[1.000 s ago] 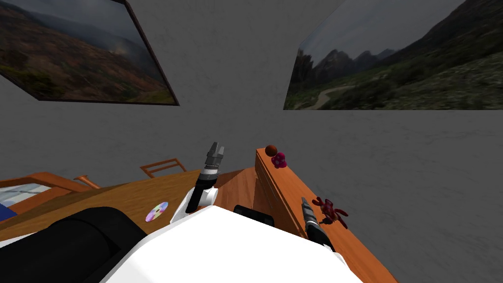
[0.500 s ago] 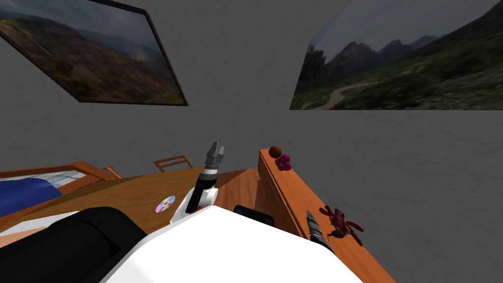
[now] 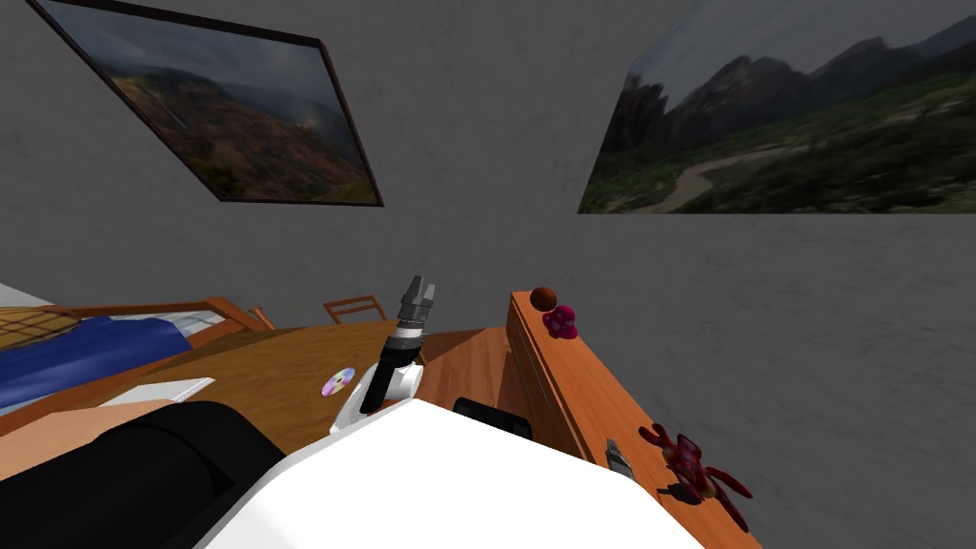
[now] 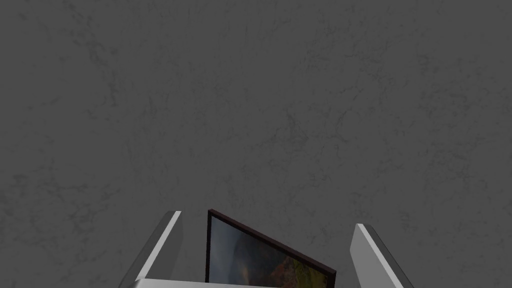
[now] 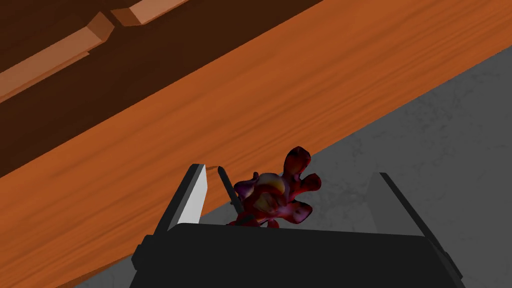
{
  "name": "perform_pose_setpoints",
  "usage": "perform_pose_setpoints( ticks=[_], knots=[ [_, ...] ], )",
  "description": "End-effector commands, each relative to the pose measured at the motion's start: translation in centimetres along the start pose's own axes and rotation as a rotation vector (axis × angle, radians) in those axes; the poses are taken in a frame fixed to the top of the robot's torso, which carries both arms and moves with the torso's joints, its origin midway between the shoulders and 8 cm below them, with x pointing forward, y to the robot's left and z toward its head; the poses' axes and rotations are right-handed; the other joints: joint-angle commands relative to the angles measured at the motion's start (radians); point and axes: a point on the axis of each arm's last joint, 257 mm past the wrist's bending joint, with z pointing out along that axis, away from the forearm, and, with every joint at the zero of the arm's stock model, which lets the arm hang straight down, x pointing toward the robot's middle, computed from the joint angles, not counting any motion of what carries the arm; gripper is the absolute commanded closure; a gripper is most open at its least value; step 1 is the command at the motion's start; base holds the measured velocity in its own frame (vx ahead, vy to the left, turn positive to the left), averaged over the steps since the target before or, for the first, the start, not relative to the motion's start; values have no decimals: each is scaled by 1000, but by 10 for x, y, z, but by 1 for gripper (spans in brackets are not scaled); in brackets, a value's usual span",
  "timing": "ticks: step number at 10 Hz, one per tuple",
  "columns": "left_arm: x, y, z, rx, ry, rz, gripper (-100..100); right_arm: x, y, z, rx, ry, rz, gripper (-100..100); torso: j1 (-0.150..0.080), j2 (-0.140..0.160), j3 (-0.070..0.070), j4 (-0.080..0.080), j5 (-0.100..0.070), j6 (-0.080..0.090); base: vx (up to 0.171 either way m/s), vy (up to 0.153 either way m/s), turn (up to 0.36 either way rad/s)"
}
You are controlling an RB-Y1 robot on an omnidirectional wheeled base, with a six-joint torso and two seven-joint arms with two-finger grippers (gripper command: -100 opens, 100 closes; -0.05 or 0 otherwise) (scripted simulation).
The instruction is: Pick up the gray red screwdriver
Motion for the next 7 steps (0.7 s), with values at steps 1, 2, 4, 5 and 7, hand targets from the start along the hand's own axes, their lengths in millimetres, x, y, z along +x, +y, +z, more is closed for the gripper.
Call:
perform_pose_setpoints(
  ticks=[1, 2, 4, 5, 7],
  knots=[
    [0, 0, 0, 0, 0, 0, 0, -12, -38, 0, 83, -41, -24, -100, 0, 0, 0, 0, 0, 0, 24, -2, 195],
    [0, 0, 0, 0, 0, 0, 0, -13, -44, 0, 96, -49, -35, -100, 0, 0, 0, 0, 0, -1, 21, -9, 117],
    [0, 0, 0, 0, 0, 0, 0, -24, -75, -2, 165, -90, -58, -100, 0, 0, 0, 0, 0, 0, 24, -5, 156],
    [0, 0, 0, 0, 0, 0, 0, -32, -103, -5, 224, -122, -72, -100, 0, 0, 0, 0, 0, 0, 26, -9, 270],
    [0, 0, 0, 0, 0, 0, 0, -45, -129, -10, 281, -172, -94, -100, 0, 0, 0, 0, 0, 0, 22, -7, 152]
  ],
)
